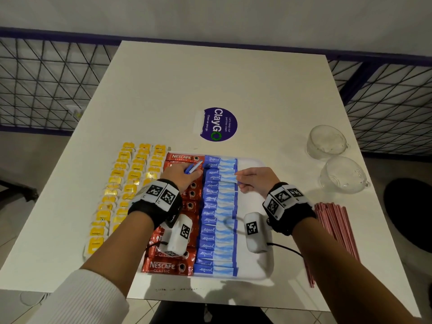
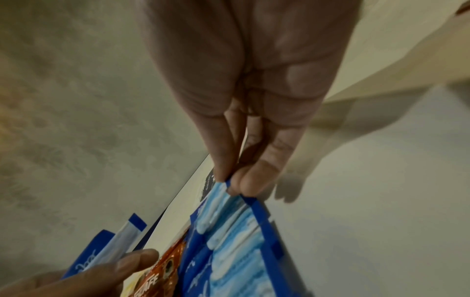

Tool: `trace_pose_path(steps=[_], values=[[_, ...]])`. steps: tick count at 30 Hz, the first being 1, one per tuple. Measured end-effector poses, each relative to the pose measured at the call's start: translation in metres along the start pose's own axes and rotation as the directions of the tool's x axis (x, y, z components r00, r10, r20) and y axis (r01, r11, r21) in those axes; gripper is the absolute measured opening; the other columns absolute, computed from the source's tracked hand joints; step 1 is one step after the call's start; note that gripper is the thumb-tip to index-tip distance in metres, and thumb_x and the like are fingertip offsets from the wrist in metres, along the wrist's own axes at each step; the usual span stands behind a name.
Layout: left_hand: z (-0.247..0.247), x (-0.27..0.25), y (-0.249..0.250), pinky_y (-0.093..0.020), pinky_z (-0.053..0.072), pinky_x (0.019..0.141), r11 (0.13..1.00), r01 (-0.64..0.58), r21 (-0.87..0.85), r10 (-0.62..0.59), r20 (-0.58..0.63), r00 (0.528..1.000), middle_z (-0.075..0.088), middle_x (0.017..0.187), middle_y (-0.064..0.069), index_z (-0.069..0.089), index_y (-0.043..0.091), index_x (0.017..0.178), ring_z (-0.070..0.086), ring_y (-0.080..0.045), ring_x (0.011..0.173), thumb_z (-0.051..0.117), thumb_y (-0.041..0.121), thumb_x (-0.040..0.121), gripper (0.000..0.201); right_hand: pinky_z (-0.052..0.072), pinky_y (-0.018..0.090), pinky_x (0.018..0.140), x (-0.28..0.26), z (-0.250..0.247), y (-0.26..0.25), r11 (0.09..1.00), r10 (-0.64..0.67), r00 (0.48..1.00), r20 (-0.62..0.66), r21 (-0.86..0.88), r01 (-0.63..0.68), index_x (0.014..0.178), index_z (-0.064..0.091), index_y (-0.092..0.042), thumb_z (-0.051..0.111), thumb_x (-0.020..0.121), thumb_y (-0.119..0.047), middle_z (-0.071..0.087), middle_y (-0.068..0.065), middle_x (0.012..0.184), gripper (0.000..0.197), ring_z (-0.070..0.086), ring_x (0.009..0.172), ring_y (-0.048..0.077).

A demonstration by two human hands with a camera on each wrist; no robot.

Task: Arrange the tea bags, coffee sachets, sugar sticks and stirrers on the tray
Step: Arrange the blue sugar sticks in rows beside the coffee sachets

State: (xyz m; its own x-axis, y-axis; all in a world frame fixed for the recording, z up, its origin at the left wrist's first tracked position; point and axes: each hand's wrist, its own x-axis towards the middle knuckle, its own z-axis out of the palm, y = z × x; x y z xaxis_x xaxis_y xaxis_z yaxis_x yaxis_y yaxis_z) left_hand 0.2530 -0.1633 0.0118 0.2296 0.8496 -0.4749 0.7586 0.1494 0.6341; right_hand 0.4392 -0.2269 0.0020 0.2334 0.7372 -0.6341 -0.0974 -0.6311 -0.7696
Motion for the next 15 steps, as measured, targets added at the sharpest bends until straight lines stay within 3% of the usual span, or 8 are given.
trace_pose_path(steps=[3,8,10,15], values=[[0.001,0.002,0.000,-0.019,0.029,0.052,1.000,-0.018,0.024,0.018,0.025,1.000,0.048,0.067,-0.001,0.062,0.004,0.103,0.043,-0.014,0.061,0.054,0.027,0.093,0.027,0.043,0.010,0.046,0.000,0.002,-0.001,0.998,-0.009,1.000,0.018,-0.060,0.010,0.111,0.058,0.012,0.056,0.088,0.004,0.053,0.009,0.065,0.024,0.048,0.034,0.000],[0.002,0.006,-0.004,-0.015,0.034,0.059,0.996,-0.053,0.078,0.047,0.075,0.996,0.059,0.090,-0.006,0.065,0.010,0.107,0.052,-0.019,0.082,0.058,0.027,0.090,0.025,0.044,0.011,0.047,-0.002,0.001,0.006,0.991,0.001,1.000,0.029,-0.131,0.003,0.100,0.063,0.004,0.059,0.087,0.001,0.055,0.008,0.065,0.014,0.049,0.051,0.011],[0.004,0.006,-0.004,-0.014,0.033,0.058,0.990,-0.071,0.122,0.059,0.098,0.993,0.058,0.089,-0.004,0.066,0.011,0.107,0.052,-0.016,0.076,0.059,0.028,0.090,0.025,0.045,0.013,0.049,-0.003,0.001,0.008,0.988,0.006,1.000,0.021,-0.155,-0.002,0.087,0.065,-0.002,0.061,0.086,-0.002,0.058,0.007,0.066,0.004,0.049,0.055,0.013],[0.005,0.007,-0.001,-0.012,0.032,0.053,0.979,-0.108,0.173,0.084,0.139,0.987,0.056,0.087,-0.001,0.065,0.013,0.109,0.048,-0.012,0.069,0.060,0.023,0.089,0.022,0.046,0.023,0.060,0.000,0.001,0.013,0.975,-0.002,0.999,-0.035,-0.224,-0.006,0.070,0.064,-0.012,0.067,0.083,-0.007,0.061,0.006,0.067,0.015,0.050,0.057,0.015]])
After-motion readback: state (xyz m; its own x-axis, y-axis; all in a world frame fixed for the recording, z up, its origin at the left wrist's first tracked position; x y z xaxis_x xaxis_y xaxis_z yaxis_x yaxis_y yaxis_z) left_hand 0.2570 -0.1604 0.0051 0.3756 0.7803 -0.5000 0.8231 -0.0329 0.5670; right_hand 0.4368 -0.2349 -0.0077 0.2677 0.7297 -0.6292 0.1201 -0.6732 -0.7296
